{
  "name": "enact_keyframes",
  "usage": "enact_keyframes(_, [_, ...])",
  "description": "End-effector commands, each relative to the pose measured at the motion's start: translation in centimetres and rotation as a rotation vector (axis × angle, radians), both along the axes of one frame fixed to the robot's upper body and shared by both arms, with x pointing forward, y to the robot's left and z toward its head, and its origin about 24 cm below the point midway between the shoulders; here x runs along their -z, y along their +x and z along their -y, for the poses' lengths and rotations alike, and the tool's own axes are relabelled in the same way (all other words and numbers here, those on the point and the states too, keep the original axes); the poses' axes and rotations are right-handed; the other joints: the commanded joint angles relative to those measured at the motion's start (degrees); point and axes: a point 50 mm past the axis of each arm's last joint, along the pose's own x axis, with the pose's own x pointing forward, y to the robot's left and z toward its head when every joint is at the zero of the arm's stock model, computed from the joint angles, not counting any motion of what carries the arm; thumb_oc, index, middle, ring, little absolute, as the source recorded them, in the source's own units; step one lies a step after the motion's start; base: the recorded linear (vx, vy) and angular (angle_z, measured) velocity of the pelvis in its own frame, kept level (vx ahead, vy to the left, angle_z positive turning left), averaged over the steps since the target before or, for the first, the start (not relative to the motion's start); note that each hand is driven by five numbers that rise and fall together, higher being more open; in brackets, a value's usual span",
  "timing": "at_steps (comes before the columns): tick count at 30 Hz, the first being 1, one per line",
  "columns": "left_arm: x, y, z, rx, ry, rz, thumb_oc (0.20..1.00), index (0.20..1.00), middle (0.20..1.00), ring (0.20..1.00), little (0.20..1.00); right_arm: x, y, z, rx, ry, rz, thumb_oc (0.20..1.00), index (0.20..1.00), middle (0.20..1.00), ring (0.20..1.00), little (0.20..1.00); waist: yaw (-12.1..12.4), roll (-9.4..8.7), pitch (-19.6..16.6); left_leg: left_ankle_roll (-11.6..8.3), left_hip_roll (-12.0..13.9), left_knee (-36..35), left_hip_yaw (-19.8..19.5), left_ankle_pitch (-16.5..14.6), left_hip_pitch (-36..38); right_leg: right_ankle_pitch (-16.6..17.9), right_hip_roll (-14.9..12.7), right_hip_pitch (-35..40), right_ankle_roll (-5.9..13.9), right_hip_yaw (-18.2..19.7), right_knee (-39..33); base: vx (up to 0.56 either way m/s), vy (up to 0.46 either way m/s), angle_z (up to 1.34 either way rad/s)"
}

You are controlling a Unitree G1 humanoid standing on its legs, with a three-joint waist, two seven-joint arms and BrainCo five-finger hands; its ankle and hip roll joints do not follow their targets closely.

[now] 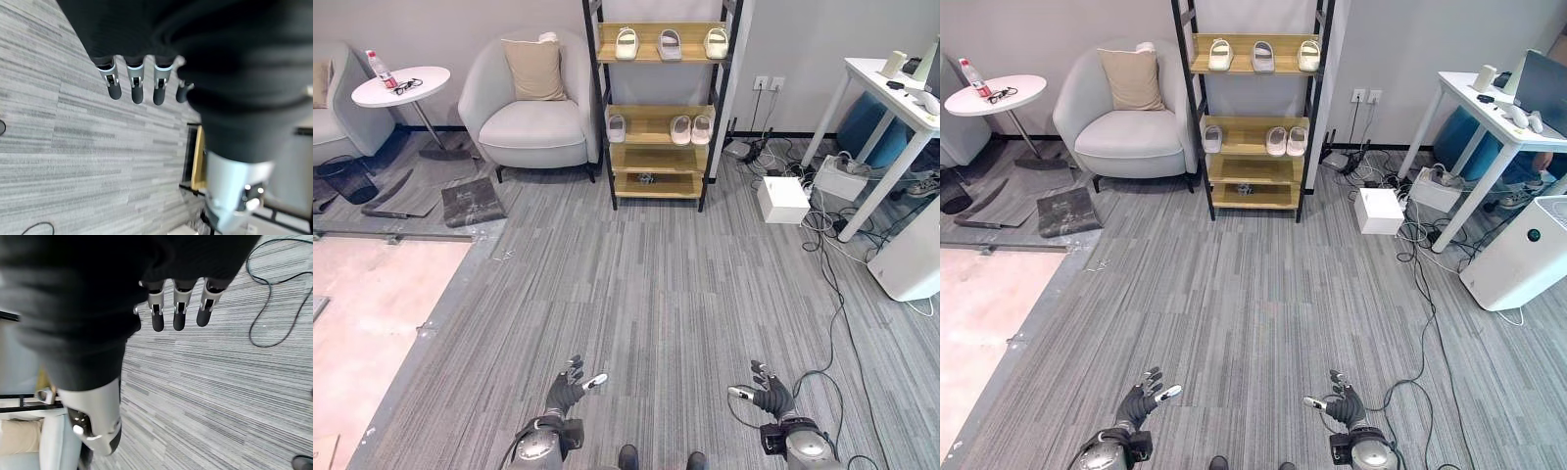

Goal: Arrange the slippers neatly on the shoe rack.

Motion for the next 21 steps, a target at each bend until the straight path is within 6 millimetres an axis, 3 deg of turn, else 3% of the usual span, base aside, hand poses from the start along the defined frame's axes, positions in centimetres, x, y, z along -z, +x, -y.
enact_keyframes(1, [-2.1, 2.2, -1.5, -0.021, 0.038, 0.136, 1.000, 1.000, 1.000, 1.000, 1.000, -2.2, 2.5, 0.3, -0.058, -0.040, 0.127, 1.000, 1.000, 1.000, 1.000, 1.000, 1.13, -2.79, 1.92, -1.67, 0.65, 1.07, -3.04, -4.57, 1.29, -3.95, -5.25, 2.20, 5.45, 0.64, 1.27, -0.04, 0.068, 0.00])
enact_keyframes(4, [-2.3, 2.1, -2.0, -0.009, 0.059, 0.138, 1.000, 1.000, 1.000, 1.000, 1.000, -2.6, 3.0, 0.6, -0.054, -0.047, 0.145, 1.000, 1.000, 1.000, 1.000, 1.000, 1.53, -3.13, 2.74, -0.90, 0.21, 2.54, -3.12, -5.31, 0.29, -4.60, -5.82, 0.03, 5.75, 1.32, 5.26, -0.05, 0.085, 0.01])
enact_keyframes(6, [-2.2, 2.0, -2.5, -0.007, 0.086, 0.131, 1.000, 1.000, 1.000, 1.000, 1.000, -2.8, 3.6, 0.6, -0.053, -0.049, 0.157, 1.000, 1.000, 1.000, 1.000, 1.000, 1.79, -3.13, 4.33, 0.26, -0.24, 3.62, -2.72, -6.37, 0.00, -4.11, -7.49, -4.45, 7.38, 1.20, 13.75, -0.05, 0.165, -0.08])
enact_keyframes(7, [-2.2, 2.0, -2.6, -0.010, 0.089, 0.128, 1.000, 1.000, 1.000, 1.000, 1.000, -2.9, 3.8, 0.4, -0.061, -0.049, 0.163, 1.000, 1.000, 1.000, 1.000, 1.000, 1.82, -3.18, 4.85, 0.59, -0.45, 3.58, -2.42, -6.52, 0.33, -2.02, -8.36, -6.14, 8.23, 1.31, 17.28, -0.01, 0.109, -0.07])
enact_keyframes(8, [-2.2, 2.0, -2.6, -0.011, 0.089, 0.128, 1.000, 1.000, 1.000, 1.000, 1.000, -2.9, 3.8, 0.4, -0.062, -0.049, 0.163, 1.000, 1.000, 1.000, 1.000, 1.000, 1.89, -3.22, 4.83, 0.63, -0.51, 3.58, -2.34, -6.50, 0.30, -2.09, -8.43, -6.31, 8.27, 1.43, 17.47, 0.04, 0.128, -0.11])
enact_keyframes(9, [-2.0, 1.9, -2.9, -0.029, 0.088, 0.120, 1.000, 1.000, 1.000, 1.000, 1.000, -3.4, 4.2, 0.4, -0.073, -0.064, 0.183, 1.000, 1.000, 1.000, 1.000, 1.000, 1.80, -3.04, 5.90, 1.21, -0.66, 3.26, -2.00, -6.97, 1.66, 1.38, -9.56, -8.53, 9.31, 0.94, 23.02, 0.09, 0.115, -0.13])
enact_keyframes(10, [-1.9, 1.8, -3.0, -0.038, 0.085, 0.119, 1.000, 1.000, 1.000, 1.000, 1.000, -3.5, 4.3, 0.4, -0.067, -0.056, 0.192, 1.000, 1.000, 1.000, 1.000, 1.000, 1.53, -2.97, 6.34, 1.30, -0.60, 2.98, -2.00, -7.27, 2.66, 1.96, -9.63, -10.03, 9.15, 0.82, 24.81, 0.15, 0.128, -0.25])
enact_keyframes(12, [-1.9, 1.9, -2.9, -0.041, 0.080, 0.116, 1.000, 1.000, 1.000, 1.000, 1.000, -3.6, 4.2, 0.6, -0.052, -0.051, 0.197, 1.000, 1.000, 1.000, 1.000, 1.000, 0.87, -3.08, 6.74, 1.35, -0.68, 2.27, -1.96, -7.84, 4.41, 2.30, -10.11, -12.28, 8.63, 0.13, 23.26, 0.17, 0.035, -0.10])
enact_keyframes(14, [-2.0, 2.4, -2.7, -0.030, 0.081, 0.127, 1.000, 1.000, 1.000, 1.000, 1.000, -3.8, 4.3, 1.0, -0.039, -0.055, 0.205, 1.000, 1.000, 1.000, 1.000, 1.000, 0.00, -3.37, 7.50, 1.07, -1.08, 1.46, -2.55, -8.47, 5.89, 2.53, -10.20, -13.43, 8.06, -0.36, 17.20, 0.18, -0.033, -0.02])
enact_keyframes(16, [-2.2, 2.6, -2.6, -0.028, 0.079, 0.135, 1.000, 1.000, 1.000, 1.000, 1.000, -3.7, 4.2, 1.1, -0.040, -0.059, 0.200, 1.000, 1.000, 1.000, 1.000, 1.000, -0.31, -3.41, 7.93, 0.85, -1.05, 1.09, -3.02, -8.80, 6.67, 3.18, -9.74, -13.22, 8.09, -0.44, 14.08, 0.19, -0.056, 0.02])
enact_keyframes(17, [-2.5, 3.2, -2.5, -0.023, 0.085, 0.152, 1.000, 1.000, 1.000, 1.000, 1.000, -3.6, 4.0, 1.2, -0.031, -0.060, 0.193, 1.000, 1.000, 1.000, 1.000, 1.000, -1.30, -3.84, 8.22, 0.43, -1.36, 0.42, -3.83, -9.50, 8.13, 5.36, -8.64, -15.25, 8.59, 0.12, 7.98, 0.19, -0.052, 0.08])
enact_keyframes(21, [-3.1, 4.0, -2.4, -0.003, 0.104, 0.183, 1.000, 1.000, 1.000, 1.000, 1.000, -3.5, 3.5, 1.7, -0.009, -0.070, 0.186, 1.000, 1.000, 1.000, 1.000, 1.000, -2.64, -4.02, 7.68, -0.70, -0.84, 0.06, -5.13, -11.86, 10.83, 7.45, -7.99, -15.48, 9.18, -2.07, 3.20, 0.36, -0.095, 0.28])
